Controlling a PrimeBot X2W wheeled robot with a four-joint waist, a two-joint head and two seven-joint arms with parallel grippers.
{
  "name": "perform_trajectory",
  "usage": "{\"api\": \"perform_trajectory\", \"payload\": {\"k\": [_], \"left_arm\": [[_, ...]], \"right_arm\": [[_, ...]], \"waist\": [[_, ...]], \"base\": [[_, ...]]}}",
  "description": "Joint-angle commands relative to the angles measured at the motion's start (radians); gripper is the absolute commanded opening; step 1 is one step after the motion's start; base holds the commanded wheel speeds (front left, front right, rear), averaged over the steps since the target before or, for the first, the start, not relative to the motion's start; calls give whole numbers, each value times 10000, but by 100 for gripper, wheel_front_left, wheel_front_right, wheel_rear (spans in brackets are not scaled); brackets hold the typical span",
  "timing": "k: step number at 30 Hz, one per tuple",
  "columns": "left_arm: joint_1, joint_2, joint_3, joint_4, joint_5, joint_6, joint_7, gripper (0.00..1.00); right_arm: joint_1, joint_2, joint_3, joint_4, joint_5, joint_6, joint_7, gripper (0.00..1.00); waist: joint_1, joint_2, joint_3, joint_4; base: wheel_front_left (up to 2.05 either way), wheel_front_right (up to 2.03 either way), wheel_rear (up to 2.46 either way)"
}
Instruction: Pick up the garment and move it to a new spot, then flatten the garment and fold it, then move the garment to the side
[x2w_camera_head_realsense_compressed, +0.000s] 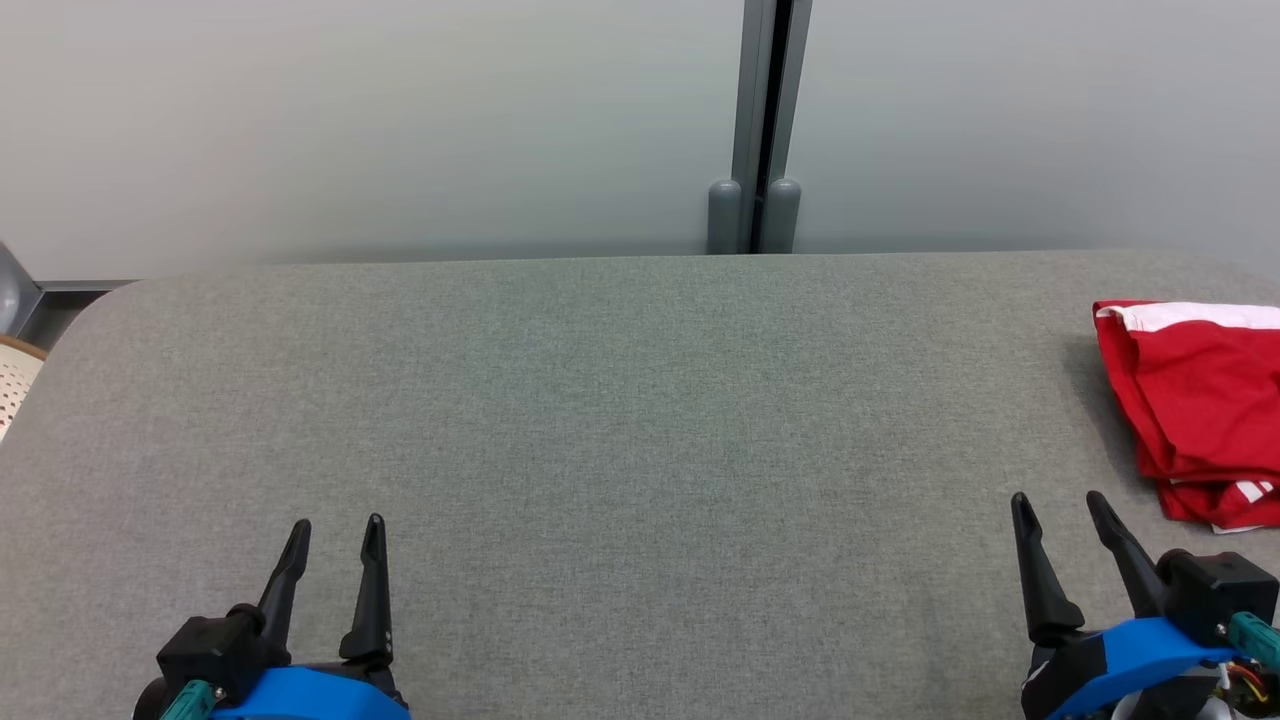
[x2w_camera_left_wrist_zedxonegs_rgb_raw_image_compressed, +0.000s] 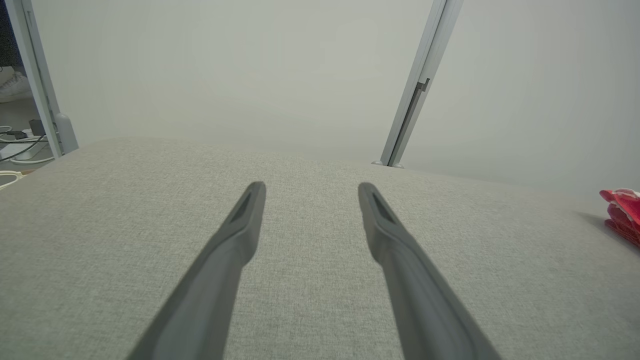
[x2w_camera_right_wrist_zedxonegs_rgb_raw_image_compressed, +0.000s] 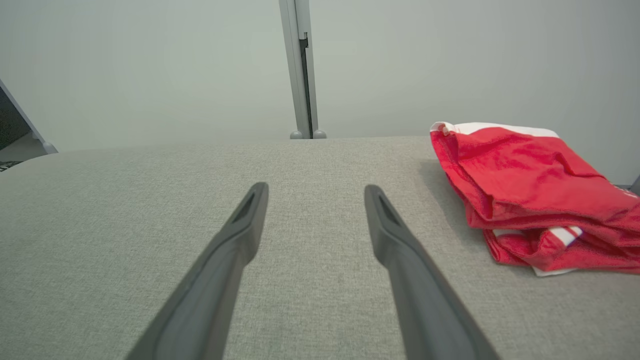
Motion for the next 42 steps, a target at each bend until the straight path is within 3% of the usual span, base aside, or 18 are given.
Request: {"api": "perform_trajectory", "payload": {"k": [1,20,21,26,42], "left_arm": [[-5,53,47,34,25,-19,-40,100],[15,82,-48,152,-29,-80,-41,100],[-2,24,-45,157,-21,-30,3,0],[223,-172,-46,520,-144,-20,87,0],[-54,-433,586,308,-2625,-127,867,0]], "right_arm": [[174,20,12,83,64,2,-104,100],[151,20,279,508,168,2,-286,100],[62,4,280,519,162,0,-233,0],[111,40,265,988,276,-2,-154,0],[-180,32,191,1091,3333,-1,156,0]], "waist": [[-1,-1,-12,-23],[-1,-1,-32,-92],[0,-1,-32,-93],[0,-1,-36,-96],[0,-1,-51,-112]], "base": [[0,0,0],[0,0,0],[0,0,0],[0,0,0],[0,0,0]]}}
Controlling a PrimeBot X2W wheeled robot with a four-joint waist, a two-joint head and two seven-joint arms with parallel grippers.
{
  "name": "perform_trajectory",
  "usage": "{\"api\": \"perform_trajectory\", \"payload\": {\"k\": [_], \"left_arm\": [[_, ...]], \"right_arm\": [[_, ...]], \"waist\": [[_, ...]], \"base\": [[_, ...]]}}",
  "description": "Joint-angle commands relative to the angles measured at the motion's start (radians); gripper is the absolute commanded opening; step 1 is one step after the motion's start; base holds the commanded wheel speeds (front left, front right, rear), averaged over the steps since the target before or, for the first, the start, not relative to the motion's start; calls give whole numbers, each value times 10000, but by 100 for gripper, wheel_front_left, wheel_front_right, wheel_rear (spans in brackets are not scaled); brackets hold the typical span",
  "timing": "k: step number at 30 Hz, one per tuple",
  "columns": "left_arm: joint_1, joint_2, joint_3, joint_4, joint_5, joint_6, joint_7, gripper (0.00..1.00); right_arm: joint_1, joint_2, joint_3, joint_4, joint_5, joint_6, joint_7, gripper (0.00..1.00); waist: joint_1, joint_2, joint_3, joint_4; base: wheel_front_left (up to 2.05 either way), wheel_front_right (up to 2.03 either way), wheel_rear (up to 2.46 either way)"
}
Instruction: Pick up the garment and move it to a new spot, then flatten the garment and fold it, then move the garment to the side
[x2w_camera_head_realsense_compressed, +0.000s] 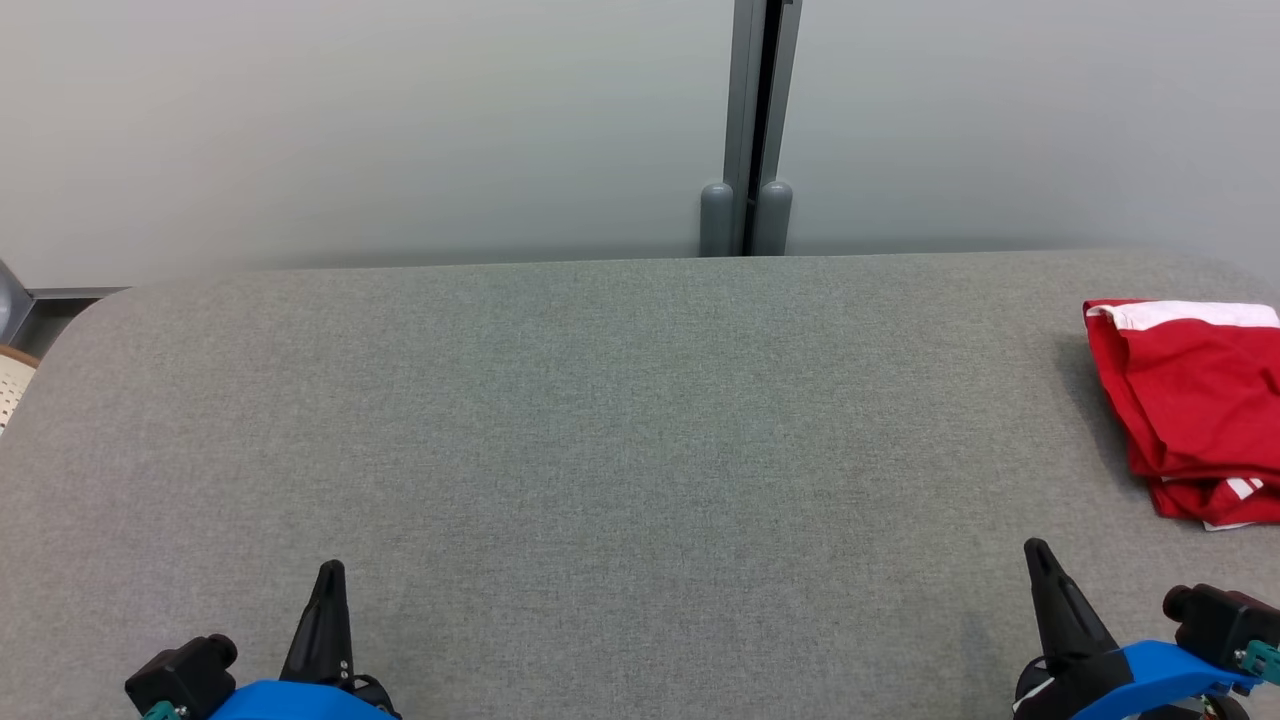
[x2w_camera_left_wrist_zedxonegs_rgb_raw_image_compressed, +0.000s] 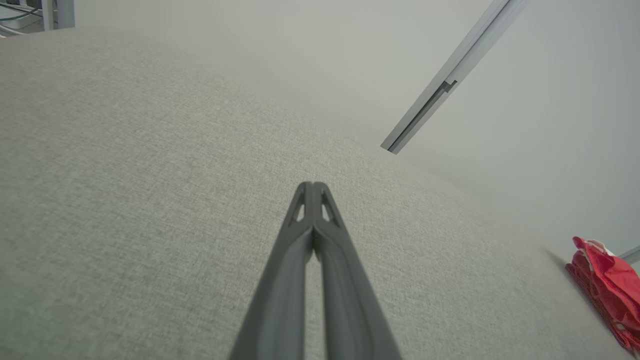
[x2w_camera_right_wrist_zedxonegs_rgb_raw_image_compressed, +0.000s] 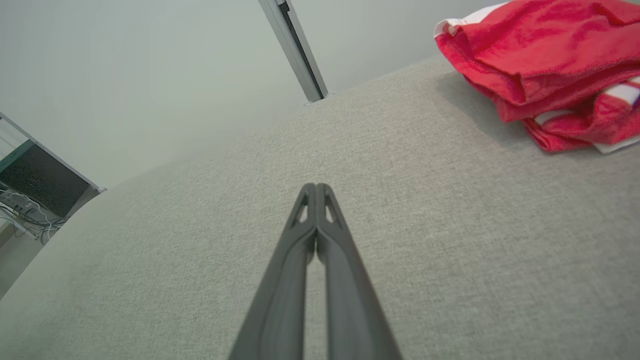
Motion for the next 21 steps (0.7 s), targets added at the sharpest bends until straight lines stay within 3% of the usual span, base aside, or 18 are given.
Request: {"api": "perform_trajectory", "payload": {"k": [1,21], "left_arm": [[-345,22,160,-202,-356,-34,97,0],[-608,-245,783,-424,-2860,-145,870,0]], "right_arm": [[-285,-28,-34,-114,479,1,38,0],[-581,-37,-107,-8,3542,2,349,0]], "waist": [[0,-1,-1,-2],[0,-1,-19,-22]], "base": [[0,0,0],[0,0,0]]}}
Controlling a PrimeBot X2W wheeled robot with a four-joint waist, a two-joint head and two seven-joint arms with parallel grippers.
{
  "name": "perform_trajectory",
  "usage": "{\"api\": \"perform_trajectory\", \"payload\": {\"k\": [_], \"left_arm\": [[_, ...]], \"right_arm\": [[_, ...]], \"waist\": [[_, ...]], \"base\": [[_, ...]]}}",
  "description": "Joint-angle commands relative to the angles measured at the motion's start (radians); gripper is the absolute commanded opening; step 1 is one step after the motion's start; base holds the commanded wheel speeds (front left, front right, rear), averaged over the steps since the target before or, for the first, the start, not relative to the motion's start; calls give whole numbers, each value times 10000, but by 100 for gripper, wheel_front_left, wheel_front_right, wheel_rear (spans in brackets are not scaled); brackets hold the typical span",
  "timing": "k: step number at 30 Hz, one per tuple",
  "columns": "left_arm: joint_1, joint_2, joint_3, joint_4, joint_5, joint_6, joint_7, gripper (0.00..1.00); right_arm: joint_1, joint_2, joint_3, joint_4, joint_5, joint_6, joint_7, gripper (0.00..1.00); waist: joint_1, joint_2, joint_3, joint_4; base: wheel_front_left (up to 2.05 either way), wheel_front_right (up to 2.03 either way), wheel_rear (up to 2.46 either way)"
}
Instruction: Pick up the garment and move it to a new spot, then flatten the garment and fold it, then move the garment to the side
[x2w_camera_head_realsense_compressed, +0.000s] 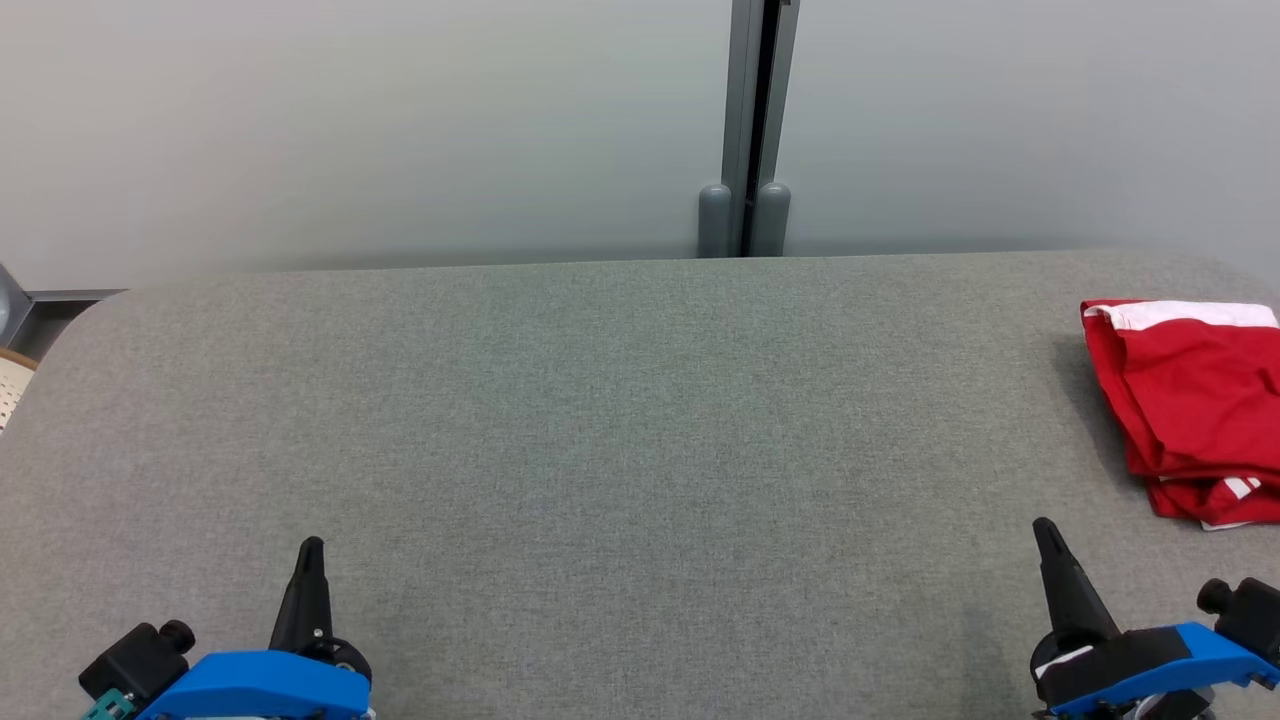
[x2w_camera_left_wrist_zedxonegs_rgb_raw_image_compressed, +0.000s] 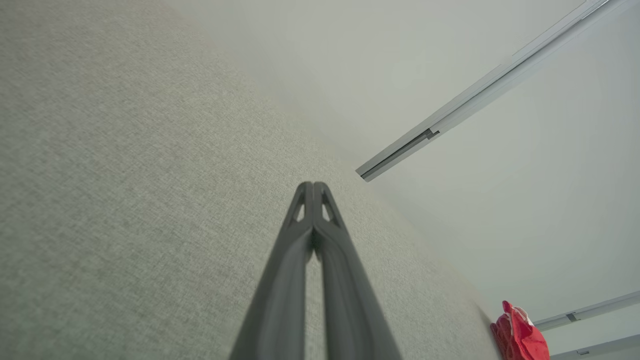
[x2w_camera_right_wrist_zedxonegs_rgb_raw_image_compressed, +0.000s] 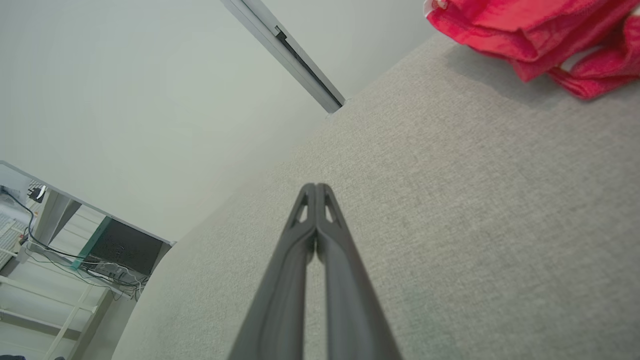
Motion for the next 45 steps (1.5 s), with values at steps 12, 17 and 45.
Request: {"api": "perform_trajectory", "payload": {"k": [12,17,45], "left_arm": [[-416,-117,436,-275,-1482,-105,447,0],[-474,-171,556,-315,-1965,-124,597,0],[-697,-414,1123,-500,-4219,-232,1310,0]], "right_arm": [[-434,-41,-77,-35,1824,4,200,0],[-505,-43,-91,-12,2418,4,258,0],[-752,-53,-162,106,5183,5,551,0]], "waist": [[0,-1,-11,-12],[0,-1,-16,-17],[0,-1,-40,-44]], "base": [[0,0,0],[0,0,0],[0,0,0]]}}
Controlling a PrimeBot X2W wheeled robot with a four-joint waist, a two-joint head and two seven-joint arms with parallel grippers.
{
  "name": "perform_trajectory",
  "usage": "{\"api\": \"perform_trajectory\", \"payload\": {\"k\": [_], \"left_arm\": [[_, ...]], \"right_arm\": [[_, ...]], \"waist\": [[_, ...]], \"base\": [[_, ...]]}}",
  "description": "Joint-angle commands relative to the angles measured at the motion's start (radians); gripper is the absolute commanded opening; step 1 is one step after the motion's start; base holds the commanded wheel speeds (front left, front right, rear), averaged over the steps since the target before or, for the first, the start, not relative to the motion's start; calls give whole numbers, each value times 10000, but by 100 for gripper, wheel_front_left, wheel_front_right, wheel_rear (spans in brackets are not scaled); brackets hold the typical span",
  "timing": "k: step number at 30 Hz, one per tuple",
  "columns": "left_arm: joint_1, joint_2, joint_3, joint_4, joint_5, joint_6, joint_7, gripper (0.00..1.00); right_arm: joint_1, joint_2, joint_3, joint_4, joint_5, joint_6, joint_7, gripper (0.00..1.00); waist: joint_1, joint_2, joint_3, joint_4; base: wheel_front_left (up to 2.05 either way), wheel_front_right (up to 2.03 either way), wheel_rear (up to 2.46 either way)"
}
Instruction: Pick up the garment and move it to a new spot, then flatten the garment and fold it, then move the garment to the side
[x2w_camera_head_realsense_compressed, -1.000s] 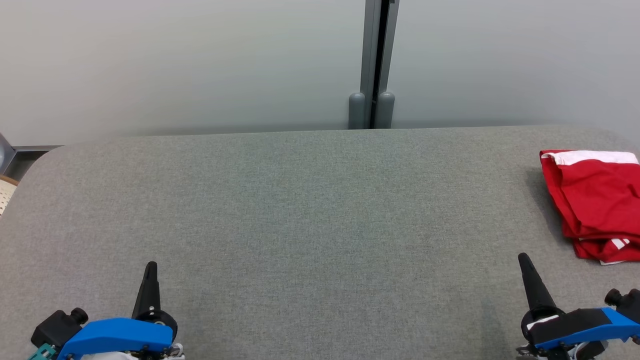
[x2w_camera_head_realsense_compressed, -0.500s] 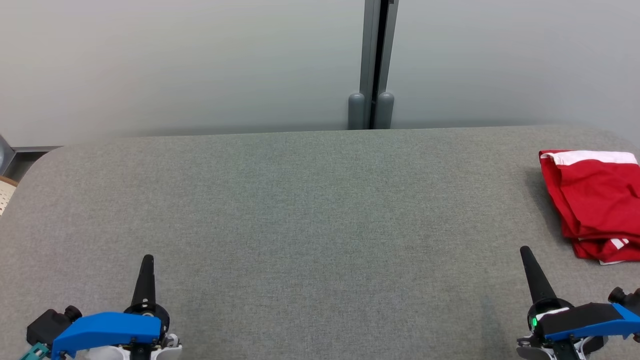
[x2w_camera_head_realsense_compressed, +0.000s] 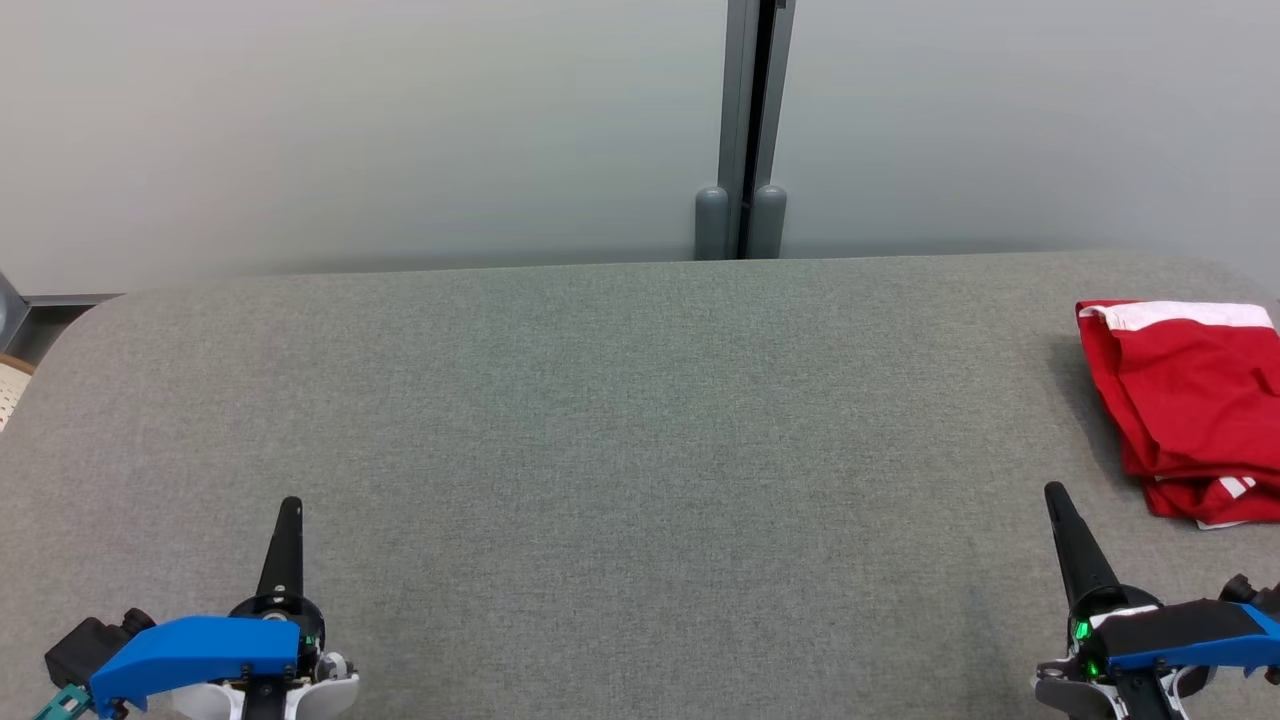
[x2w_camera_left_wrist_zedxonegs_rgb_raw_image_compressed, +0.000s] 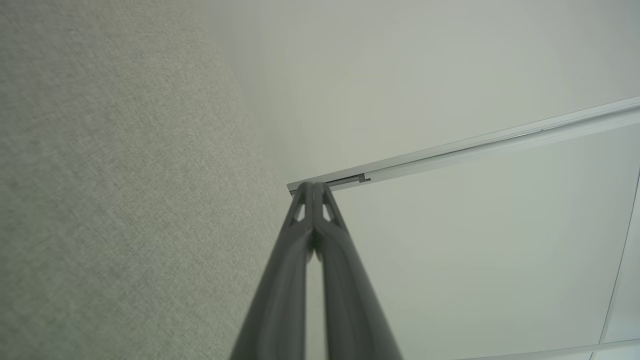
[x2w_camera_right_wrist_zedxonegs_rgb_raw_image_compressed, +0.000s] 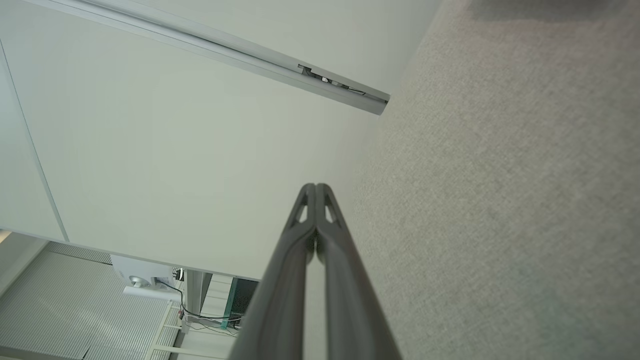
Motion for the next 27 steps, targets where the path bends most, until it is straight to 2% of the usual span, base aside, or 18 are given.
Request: {"api": "perform_trajectory", "payload": {"k": [1,27], "left_arm": [[-213,3,84,-99,-180,-69,68,0],[-389,-192,531,-246,-1968,-150,619,0]], "right_arm": [[-193,-46,-29,-40,229,6,47,0],[-400,-54,-86,65,2422,7,274,0]], "waist": [[0,-1,-1,-1],[0,-1,-25,-28]], "base": [[0,0,0],[0,0,0]]}}
